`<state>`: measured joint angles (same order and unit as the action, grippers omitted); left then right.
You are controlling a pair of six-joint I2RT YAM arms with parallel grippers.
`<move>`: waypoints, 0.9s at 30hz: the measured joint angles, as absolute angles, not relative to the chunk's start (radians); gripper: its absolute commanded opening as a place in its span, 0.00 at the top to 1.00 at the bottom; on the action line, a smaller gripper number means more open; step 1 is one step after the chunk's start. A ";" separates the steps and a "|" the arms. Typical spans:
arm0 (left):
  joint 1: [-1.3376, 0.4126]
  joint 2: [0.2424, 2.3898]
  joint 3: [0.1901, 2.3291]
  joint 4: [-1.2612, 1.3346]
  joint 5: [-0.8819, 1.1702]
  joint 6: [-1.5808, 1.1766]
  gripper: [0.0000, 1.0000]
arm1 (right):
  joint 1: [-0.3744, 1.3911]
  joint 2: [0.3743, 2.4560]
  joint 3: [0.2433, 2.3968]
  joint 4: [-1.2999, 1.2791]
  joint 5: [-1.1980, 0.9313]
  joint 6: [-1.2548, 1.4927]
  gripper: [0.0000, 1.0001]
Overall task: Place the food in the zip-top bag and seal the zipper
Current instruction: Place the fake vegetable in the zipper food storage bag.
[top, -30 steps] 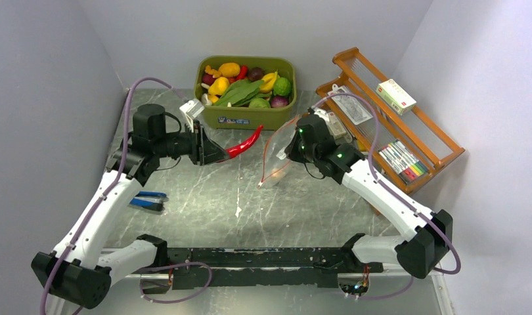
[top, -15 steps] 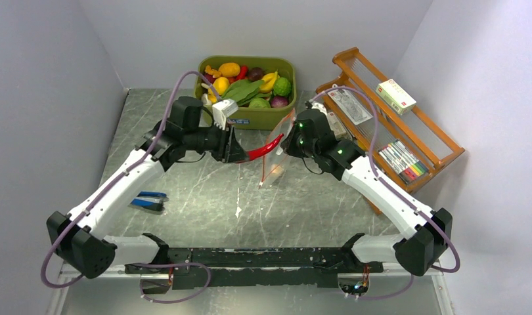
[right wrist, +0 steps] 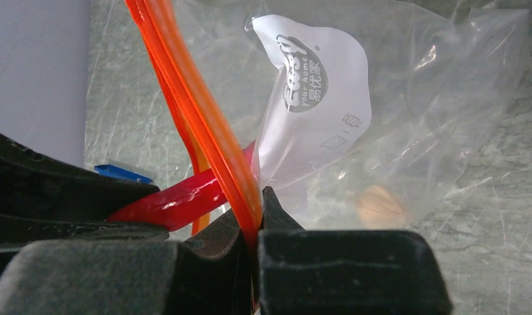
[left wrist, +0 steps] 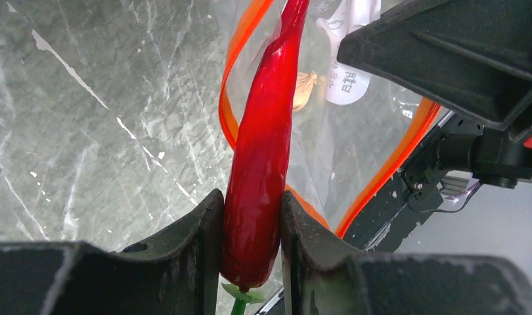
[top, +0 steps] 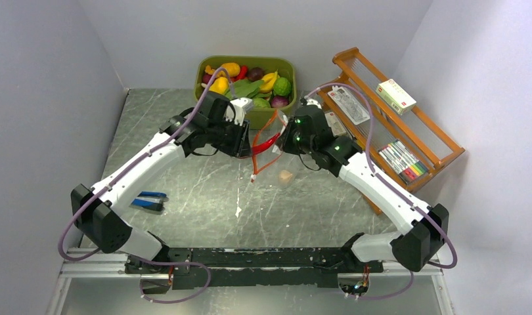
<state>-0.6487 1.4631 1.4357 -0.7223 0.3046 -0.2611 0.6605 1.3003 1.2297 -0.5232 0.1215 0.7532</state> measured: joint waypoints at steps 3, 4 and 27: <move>-0.658 1.475 1.439 -0.723 0.279 -0.272 0.88 | 0.661 1.308 1.232 -0.516 0.103 0.753 1.00; -0.661 1.478 1.439 -0.722 0.278 -0.276 0.88 | 0.661 1.310 1.232 -0.514 0.097 0.754 1.00; -0.669 1.536 1.457 -0.595 0.265 -0.372 0.62 | 0.664 1.368 1.232 -0.390 -0.013 0.830 1.00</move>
<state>-0.6685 1.5360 1.4570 -0.5953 0.2646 -0.3721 0.6640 1.3678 1.2324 -0.3901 -0.0132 0.8295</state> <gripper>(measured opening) 0.307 0.006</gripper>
